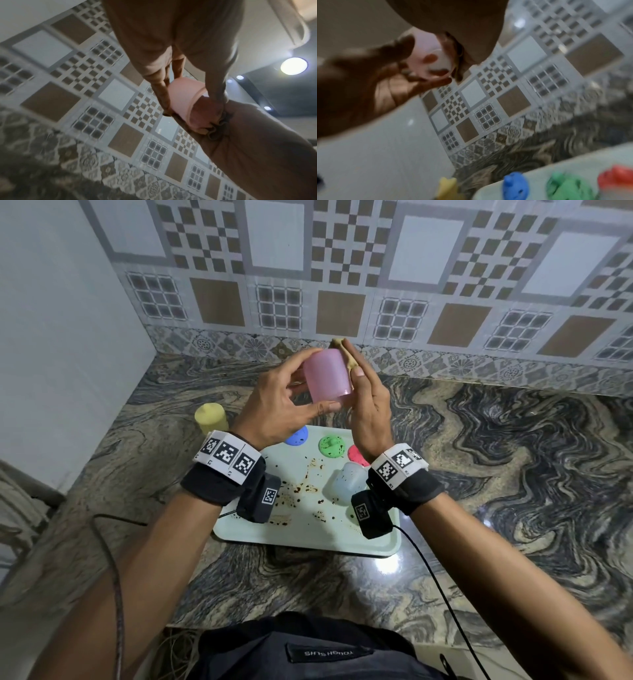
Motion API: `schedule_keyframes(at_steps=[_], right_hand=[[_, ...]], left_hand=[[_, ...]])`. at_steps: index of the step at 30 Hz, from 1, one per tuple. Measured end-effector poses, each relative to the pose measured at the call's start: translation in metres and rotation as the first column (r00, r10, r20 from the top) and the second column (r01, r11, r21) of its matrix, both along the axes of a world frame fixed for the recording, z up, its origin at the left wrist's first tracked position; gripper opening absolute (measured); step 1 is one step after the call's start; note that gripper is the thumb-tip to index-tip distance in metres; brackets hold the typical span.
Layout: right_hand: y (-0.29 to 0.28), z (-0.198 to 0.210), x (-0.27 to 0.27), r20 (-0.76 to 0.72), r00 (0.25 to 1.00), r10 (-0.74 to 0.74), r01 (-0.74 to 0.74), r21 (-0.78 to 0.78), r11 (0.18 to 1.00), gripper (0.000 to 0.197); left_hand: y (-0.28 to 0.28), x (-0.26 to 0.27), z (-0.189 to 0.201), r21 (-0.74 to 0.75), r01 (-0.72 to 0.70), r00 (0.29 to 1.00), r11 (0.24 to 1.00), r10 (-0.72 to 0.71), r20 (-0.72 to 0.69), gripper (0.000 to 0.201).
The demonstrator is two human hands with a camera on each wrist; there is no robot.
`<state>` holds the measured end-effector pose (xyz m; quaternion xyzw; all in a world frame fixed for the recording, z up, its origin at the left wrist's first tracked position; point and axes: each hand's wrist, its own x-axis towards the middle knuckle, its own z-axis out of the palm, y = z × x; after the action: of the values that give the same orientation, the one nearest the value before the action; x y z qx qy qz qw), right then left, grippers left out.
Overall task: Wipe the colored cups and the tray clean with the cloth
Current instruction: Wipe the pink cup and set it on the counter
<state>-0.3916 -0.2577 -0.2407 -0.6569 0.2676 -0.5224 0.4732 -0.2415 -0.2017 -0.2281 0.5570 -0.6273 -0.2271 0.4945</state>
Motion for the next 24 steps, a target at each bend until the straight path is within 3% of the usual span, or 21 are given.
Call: schedule_keyframes(at_steps=[2,4,7,10,13,19,21,24], right_hand=[[-0.001,0.002,0.001,0.042,0.999,0.012,-0.017,0.111,0.994,0.039],[-0.002,0.001,0.002,0.000,1.000,-0.019,0.018,0.117,0.993,0.040],[-0.003,-0.004,0.002,-0.135,0.985,-0.105,0.095,-0.078,0.992,0.042],[-0.003,-0.009,0.003,-0.206,0.968,-0.142,0.082,-0.274,0.958,0.042],[-0.001,-0.011,0.004,-0.203,0.966,-0.158,0.092,-0.301,0.949,0.041],[0.000,-0.003,0.005,0.026,0.997,-0.074,0.070,0.119,0.990,0.039],[0.000,-0.003,0.005,-0.021,0.995,-0.099,0.101,0.088,0.991,0.041],[-0.002,-0.005,0.003,-0.156,0.971,-0.181,0.155,-0.164,0.974,0.042]], left_hand=[[0.000,0.000,-0.004,-0.001,0.029,0.994,1.000,-0.028,-0.103,0.090],[-0.002,0.001,-0.005,0.037,-0.009,0.999,0.999,0.010,-0.031,0.094],[-0.005,0.003,0.003,0.048,-0.130,0.951,0.990,0.111,0.288,0.102],[-0.005,0.002,0.010,0.035,-0.139,0.935,0.990,0.120,0.334,0.101],[-0.005,0.001,0.008,-0.007,-0.126,0.942,0.992,0.122,0.312,0.092],[0.000,0.001,-0.004,-0.007,-0.040,0.999,0.999,0.039,-0.011,0.089],[-0.001,0.002,-0.002,0.010,-0.091,0.990,0.996,0.089,0.105,0.092],[-0.001,0.000,0.008,-0.019,-0.183,0.908,0.983,0.176,0.380,0.095]])
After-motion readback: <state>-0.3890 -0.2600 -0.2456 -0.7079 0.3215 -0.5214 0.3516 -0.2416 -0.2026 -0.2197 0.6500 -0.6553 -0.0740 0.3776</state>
